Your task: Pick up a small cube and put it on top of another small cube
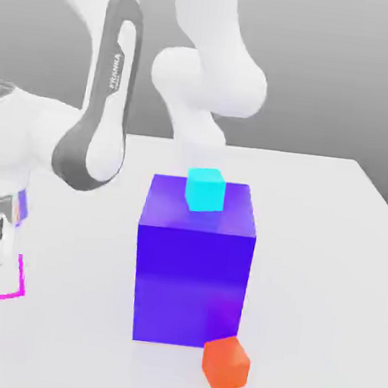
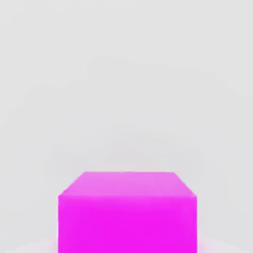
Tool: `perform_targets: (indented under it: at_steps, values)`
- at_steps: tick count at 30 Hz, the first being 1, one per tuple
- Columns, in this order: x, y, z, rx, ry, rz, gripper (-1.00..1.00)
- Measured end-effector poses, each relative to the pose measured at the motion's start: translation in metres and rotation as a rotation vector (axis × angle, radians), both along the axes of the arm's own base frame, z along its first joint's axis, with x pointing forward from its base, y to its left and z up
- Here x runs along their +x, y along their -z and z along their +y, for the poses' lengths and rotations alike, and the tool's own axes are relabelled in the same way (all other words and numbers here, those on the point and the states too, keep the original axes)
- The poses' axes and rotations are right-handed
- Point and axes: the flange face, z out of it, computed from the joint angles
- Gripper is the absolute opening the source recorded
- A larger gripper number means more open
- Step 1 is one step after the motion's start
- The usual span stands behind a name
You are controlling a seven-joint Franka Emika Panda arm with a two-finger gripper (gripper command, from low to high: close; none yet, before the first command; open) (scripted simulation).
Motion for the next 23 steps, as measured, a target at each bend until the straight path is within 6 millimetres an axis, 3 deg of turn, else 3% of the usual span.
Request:
perform_targets:
  at_steps: [4, 9, 12, 16, 17, 19, 20, 23]
  values:
    - [0.058, -0.007, 0.094, 0.002, -0.098, 0.008, -1.0]
    - [0.098, -0.018, 0.218, -0.002, -0.203, 0.008, -1.0]
    - [0.105, -0.027, 0.292, -0.003, -0.258, 0.002, -1.0]
    - [0.099, -0.037, 0.392, -0.004, -0.325, -0.011, -1.0]
    - [0.097, -0.027, 0.415, -0.004, -0.339, -0.014, -1.0]
    - [0.095, 0.001, 0.433, -0.004, -0.351, -0.016, -1.0]
    - [0.093, 0.011, 0.436, -0.004, -0.353, -0.016, 1.0]
    - [0.093, 0.011, 0.436, -0.004, -0.353, -0.016, 1.0]
